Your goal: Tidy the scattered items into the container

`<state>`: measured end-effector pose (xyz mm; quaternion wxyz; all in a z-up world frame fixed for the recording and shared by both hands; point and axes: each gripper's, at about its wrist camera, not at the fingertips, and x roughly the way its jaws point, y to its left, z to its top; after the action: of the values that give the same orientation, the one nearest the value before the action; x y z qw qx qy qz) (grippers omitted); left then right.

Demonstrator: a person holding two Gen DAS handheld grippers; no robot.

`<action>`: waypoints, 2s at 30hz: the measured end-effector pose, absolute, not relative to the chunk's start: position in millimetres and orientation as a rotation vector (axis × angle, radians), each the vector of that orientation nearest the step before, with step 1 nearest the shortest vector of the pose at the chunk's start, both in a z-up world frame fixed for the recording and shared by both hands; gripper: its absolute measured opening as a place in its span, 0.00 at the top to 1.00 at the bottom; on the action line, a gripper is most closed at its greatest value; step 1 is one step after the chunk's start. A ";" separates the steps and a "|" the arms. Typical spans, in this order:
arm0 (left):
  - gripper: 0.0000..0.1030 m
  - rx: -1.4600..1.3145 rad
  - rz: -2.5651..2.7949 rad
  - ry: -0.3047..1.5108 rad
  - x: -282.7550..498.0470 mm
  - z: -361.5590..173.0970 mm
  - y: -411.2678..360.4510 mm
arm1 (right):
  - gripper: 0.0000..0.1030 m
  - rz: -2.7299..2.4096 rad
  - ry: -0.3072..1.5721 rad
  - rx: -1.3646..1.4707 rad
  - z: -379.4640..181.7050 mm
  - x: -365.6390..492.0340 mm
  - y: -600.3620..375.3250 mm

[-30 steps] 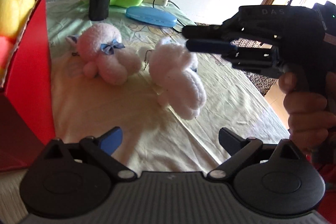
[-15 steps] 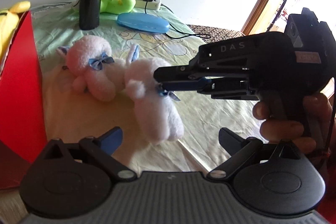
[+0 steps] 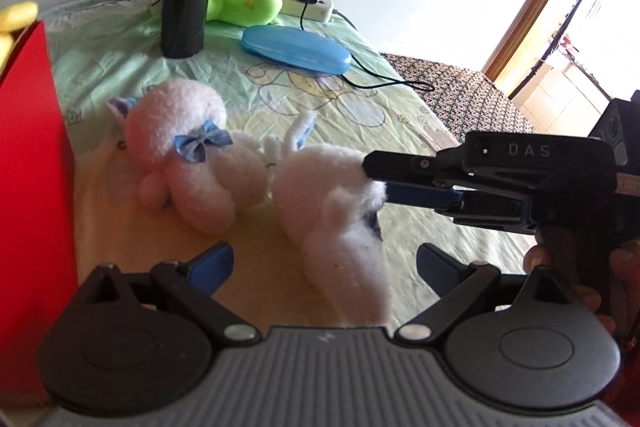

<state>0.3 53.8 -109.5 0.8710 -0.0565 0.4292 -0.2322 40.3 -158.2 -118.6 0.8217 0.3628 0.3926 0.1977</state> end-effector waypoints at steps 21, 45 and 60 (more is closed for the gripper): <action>0.46 -0.251 -0.534 1.021 33.2 -145.3 63.3 | 0.55 0.522 0.951 0.897 -144.4 59.7 -172.7; 0.45 -0.254 -0.521 1.018 9.1 -144.0 67.1 | 0.31 0.684 1.027 0.788 -143.1 51.8 -135.8; 0.44 -0.159 -0.579 0.770 -40.8 -71.0 65.1 | 0.44 0.685 0.802 0.688 -75.6 10.3 -133.3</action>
<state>-40.8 65.1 -71.0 0.8832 -0.0765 0.3697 -0.2781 10.3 -133.3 -75.6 0.8083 0.3217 0.3749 0.3204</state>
